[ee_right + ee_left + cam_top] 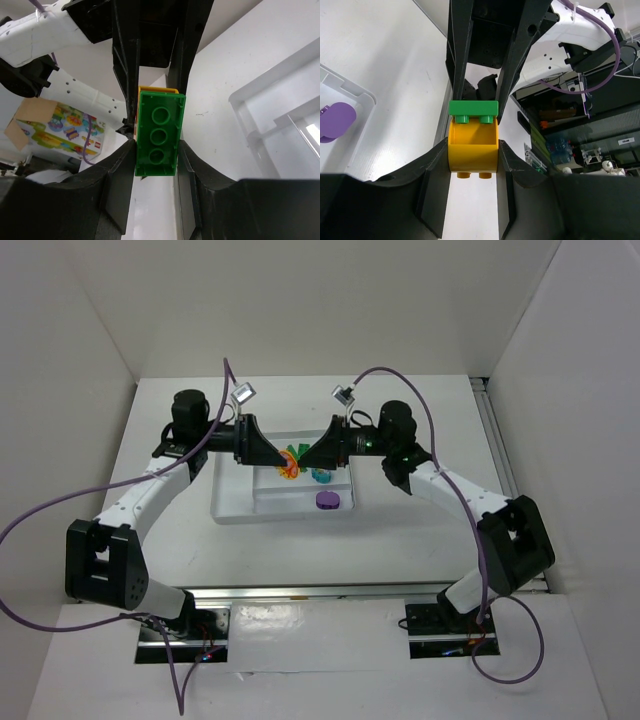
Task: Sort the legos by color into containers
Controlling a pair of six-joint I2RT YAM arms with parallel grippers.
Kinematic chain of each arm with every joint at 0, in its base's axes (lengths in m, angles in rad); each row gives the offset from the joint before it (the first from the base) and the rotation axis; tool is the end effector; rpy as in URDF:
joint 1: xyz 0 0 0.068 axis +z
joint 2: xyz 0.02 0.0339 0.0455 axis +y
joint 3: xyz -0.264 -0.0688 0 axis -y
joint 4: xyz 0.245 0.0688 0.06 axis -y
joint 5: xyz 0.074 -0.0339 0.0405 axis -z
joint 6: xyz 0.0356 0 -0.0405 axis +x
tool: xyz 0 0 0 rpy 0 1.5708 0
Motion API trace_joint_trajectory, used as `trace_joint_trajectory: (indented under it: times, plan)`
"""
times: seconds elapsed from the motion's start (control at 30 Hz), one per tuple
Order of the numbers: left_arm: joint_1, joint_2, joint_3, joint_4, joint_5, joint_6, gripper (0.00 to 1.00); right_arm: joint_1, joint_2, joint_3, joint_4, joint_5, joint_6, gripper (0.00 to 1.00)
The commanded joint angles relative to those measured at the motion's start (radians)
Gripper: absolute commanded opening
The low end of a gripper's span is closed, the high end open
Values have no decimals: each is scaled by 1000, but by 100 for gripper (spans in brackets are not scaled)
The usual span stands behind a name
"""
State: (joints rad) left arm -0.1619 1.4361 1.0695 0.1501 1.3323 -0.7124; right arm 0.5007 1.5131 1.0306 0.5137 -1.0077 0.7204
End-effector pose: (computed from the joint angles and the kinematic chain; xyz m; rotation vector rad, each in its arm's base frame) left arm 0.3056 -0.0850 0.3256 0.5633 1.8995 -1.7627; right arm 0.2861 0.1909 0.3194 -0.7292 1.6901 1.6691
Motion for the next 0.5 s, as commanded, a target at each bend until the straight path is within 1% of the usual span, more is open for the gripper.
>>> trace_joint_trajectory:
  times: [0.0, 0.03, 0.13, 0.2, 0.23, 0.3, 0.33, 0.37, 0.47]
  plan:
    - [2, -5, 20, 0, 30, 28, 0, -11, -20, -4, 137, -29, 25, 6]
    - [2, -5, 29, 0, 30, 37, 0, -20, -21, -18, 137, -13, 25, 0]
    - [21, -5, 29, -9, 30, 37, 0, -48, -48, -38, 111, 9, 25, 0]
    - [21, -14, 29, -9, 30, 37, 0, -48, -60, -38, 71, 20, -7, 0]
    - [21, -14, 29, -9, 30, 37, 0, -48, -73, -26, 12, 29, -47, 0]
    - [30, -14, 29, -9, 30, 37, 0, -59, -86, -15, -49, 84, -87, 0]
    - [30, -14, 29, -9, 30, 37, 0, -68, -102, 8, -143, 112, -143, 0]
    - [30, -14, 29, -9, 30, 37, 0, -79, -111, 8, -177, 166, -168, 0]
    - [30, -14, 29, -18, 30, 37, 0, -79, -134, 52, -314, 262, -257, 0]
